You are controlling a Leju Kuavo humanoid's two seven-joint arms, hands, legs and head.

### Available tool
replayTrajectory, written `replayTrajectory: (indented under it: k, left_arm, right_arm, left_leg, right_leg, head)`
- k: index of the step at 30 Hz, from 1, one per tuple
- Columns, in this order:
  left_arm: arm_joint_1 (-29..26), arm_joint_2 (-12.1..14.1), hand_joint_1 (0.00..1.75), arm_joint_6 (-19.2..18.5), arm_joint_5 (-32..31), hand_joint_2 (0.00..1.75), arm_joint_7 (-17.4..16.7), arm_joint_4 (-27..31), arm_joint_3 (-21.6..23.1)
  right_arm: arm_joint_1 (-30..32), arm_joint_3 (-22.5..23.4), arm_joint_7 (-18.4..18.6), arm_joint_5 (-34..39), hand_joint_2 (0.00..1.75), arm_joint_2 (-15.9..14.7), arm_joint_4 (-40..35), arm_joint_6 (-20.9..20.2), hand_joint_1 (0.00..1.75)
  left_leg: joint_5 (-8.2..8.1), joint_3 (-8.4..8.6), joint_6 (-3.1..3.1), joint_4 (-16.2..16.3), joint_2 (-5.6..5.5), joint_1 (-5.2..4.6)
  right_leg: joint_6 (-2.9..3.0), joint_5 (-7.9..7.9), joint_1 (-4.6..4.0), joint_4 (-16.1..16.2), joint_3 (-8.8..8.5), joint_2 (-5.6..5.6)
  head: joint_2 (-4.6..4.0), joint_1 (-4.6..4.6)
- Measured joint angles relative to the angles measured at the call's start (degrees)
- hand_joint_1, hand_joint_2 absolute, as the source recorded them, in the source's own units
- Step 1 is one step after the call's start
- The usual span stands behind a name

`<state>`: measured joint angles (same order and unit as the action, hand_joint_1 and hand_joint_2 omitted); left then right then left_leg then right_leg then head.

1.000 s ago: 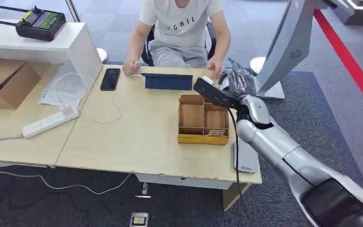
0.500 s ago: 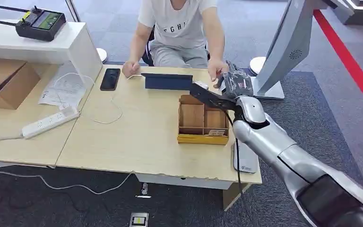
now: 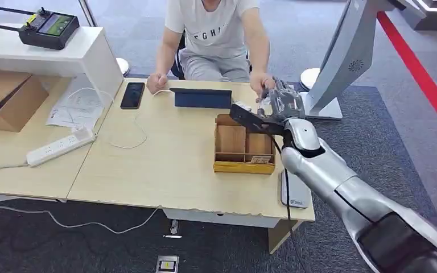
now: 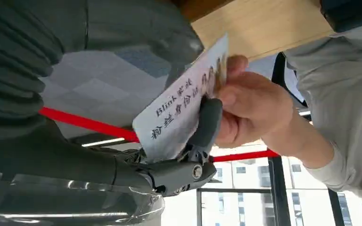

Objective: Pass the card to the sensor for recognition and then transmit it.

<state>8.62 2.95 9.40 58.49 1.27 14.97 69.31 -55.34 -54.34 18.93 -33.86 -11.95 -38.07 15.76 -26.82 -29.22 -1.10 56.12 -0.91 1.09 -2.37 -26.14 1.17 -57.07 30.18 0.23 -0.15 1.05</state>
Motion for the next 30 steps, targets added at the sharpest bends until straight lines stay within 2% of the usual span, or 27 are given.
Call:
replayTrajectory:
  k: [6, 11, 15, 21, 30]
  left_arm:
    - [-0.03, 0.35, 0.00, -0.05, -0.13, 0.00, -0.09, 0.00, 0.11]
    - [-0.38, 0.44, 0.00, -0.04, 0.17, 0.00, 0.04, -0.02, 0.11]
    - [-0.72, 0.48, 0.00, -0.02, 0.70, 0.00, 0.37, -0.02, 0.11]
    - [-1.58, 0.66, 0.00, 0.35, 1.66, 0.00, 0.46, -0.04, 0.11]
    - [-2.07, 1.05, 0.00, 2.05, 3.80, 0.00, 2.43, -0.11, 0.11]
  right_arm:
    - [1.11, 0.92, 0.61, -1.95, 0.00, -0.88, -0.79, 0.04, 0.00]
    - [2.90, 2.93, -3.50, 0.02, 0.00, -2.41, -4.11, 1.77, 0.00]
    - [5.63, 5.16, -3.96, 1.90, 0.00, -4.26, -9.71, 3.41, 0.00]
    - [13.17, 7.41, 1.56, 4.46, 0.00, -8.46, -22.89, 2.86, 0.00]
    - [23.61, 9.14, 6.65, 2.56, 0.00, -14.89, -42.91, 0.30, 0.00]
  left_leg:
    - [0.00, 0.00, 0.00, 0.01, 0.00, 0.00]
    - [0.00, 0.00, 0.00, 0.01, 0.00, 0.00]
    - [0.00, 0.00, 0.00, 0.01, 0.00, 0.00]
    - [-0.02, 0.00, 0.01, 0.01, -0.01, 0.00]
    - [-0.02, 0.01, 0.01, 0.01, 0.00, 0.00]
  right_leg:
    - [-0.01, 0.01, 0.00, 0.00, 0.00, 0.00]
    - [-0.01, 0.01, 0.00, 0.00, 0.00, 0.00]
    - [-0.01, 0.01, 0.00, 0.01, 0.00, 0.00]
    - [-0.01, 0.00, 0.00, 0.02, 0.00, 0.01]
    - [0.00, 0.00, 0.00, 0.03, 0.01, 0.02]
  head:
    - [0.00, 0.02]
    - [0.00, 0.02]
    - [0.00, 0.00]
    - [0.00, 0.04]
    - [0.00, 0.02]
